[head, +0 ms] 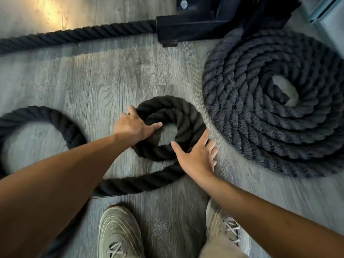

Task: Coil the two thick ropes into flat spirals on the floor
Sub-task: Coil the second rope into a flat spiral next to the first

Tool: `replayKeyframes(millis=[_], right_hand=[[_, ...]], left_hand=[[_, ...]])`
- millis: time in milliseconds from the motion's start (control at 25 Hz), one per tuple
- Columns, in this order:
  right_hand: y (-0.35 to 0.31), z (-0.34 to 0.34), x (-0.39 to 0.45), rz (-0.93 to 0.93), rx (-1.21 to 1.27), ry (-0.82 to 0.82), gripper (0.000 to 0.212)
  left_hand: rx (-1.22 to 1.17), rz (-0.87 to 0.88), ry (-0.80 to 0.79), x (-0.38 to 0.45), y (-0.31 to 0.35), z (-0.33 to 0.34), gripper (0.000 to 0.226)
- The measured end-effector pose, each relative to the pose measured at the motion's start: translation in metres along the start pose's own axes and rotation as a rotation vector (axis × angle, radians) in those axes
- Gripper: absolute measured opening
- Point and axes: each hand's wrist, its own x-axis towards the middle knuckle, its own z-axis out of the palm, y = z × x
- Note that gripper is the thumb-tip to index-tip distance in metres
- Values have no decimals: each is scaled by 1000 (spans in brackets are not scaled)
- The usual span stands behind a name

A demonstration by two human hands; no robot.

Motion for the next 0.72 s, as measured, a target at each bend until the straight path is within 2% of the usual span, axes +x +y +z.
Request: replayKeyframes(millis=[120, 200, 320, 440, 520, 600, 680, 720], right_hand=[[-11, -10, 28, 9, -18, -15, 125], [-11, -12, 37, -15, -60, -14, 124], [-8, -10, 40, -119, -104, -22, 121], [-15, -17, 52, -432, -248, -192, 119], [-26, -27, 64, -610, -366, -302, 119], [-32, -30, 62, -663, -398, -223, 114], [-25, -24, 43, -548, -372, -54, 116], [-18, -20, 30, -443, -374, -14, 120]], left_hand=[[-138, -54, -154, -7, -6, 7, 141], [27, -7, -121, -3, -6, 6, 144], [169, 276, -1, 10, 8, -10, 135], [240, 604, -46, 20, 21, -23, 125], [292, 708, -72, 22, 14, -21, 112], [324, 702, 55, 17, 1, -10, 100], [288, 613, 190, 14, -8, 1, 95], [246, 539, 197, 13, -11, 2, 94]])
